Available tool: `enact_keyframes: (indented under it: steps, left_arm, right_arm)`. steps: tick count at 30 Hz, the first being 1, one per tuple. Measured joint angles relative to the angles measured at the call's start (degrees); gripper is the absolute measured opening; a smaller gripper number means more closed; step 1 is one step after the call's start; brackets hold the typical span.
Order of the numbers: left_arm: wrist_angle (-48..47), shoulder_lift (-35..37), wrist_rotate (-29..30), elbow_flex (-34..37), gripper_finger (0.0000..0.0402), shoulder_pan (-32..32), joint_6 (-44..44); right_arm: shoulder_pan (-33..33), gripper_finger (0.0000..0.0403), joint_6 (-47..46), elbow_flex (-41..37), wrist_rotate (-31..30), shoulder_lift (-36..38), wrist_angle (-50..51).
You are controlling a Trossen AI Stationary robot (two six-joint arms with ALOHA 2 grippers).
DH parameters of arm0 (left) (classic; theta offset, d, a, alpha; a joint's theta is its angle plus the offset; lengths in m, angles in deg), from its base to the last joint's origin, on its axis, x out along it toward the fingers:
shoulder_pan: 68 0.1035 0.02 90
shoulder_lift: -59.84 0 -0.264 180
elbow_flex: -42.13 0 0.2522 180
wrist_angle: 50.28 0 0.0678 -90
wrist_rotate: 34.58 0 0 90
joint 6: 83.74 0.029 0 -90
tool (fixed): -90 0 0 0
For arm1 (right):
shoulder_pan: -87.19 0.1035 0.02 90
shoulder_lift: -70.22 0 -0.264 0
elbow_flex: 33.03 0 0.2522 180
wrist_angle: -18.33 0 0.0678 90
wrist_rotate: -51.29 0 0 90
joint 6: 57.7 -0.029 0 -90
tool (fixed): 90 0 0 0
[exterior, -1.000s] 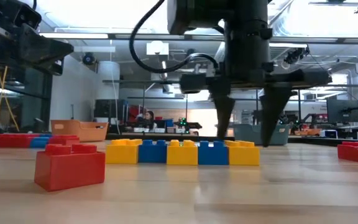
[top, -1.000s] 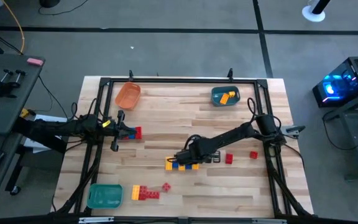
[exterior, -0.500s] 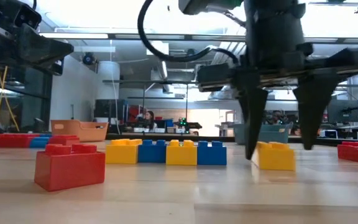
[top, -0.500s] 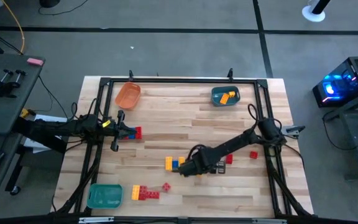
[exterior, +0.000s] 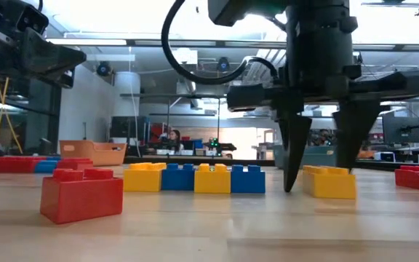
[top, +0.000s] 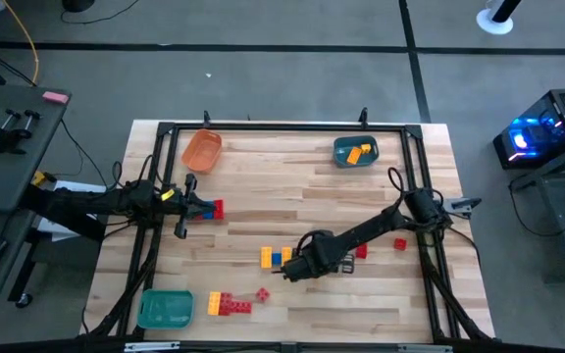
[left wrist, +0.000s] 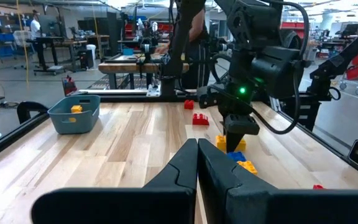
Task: Sort blocks
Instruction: Put the yellow game piece into the blue bin
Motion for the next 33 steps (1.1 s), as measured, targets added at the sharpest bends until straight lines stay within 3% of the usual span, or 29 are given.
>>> enact_keyframes:
  steps: [3,8,13,15,17,19,23,28,33]
  left_arm:
    - [0.0,0.0,0.0,0.0,0.0000,0.0,0.0]
    - [0.0,0.0,0.0,0.0,0.0000,0.0,0.0]
    - [0.0,0.0,0.0,0.0,0.0000,0.0,0.0]
    - [0.0,0.0,0.0,0.0,0.0000,0.0,0.0]
    - [0.0,0.0,0.0,0.0,0.0000,0.0,0.0]
    - [0.0,0.0,0.0,0.0,0.0000,0.0,0.0]
    - [0.0,0.0,0.0,0.0,0.0000,0.0,0.0]
    - [0.0,0.0,0.0,0.0,0.0000,0.0,0.0]
    - [0.0,0.0,0.0,0.0,0.0000,0.0,0.0]
  right_arm:
    - [-0.1,0.0020,2.0,0.0,-0.3,-0.1,0.4]
    - [-0.1,0.0007,3.7,-0.2,-2.9,4.0,4.0]
    - [-1.8,0.0003,2.0,3.9,-19.4,15.8,16.8]
    - [-4.4,0.0002,1.2,3.8,-28.1,20.1,21.0]
    - [-8.4,0.0002,2.3,2.8,-32.8,24.4,25.0]
    - [-14.2,0.0001,7.5,1.2,-33.7,27.5,27.6]
    - [-27.9,0.0001,24.4,-5.2,-34.2,30.2,22.6]
    - [-43.5,0.0001,46.7,-15.7,-31.9,31.4,7.6]
    - [-51.8,0.0001,63.8,-22.8,-29.0,31.5,-7.0]
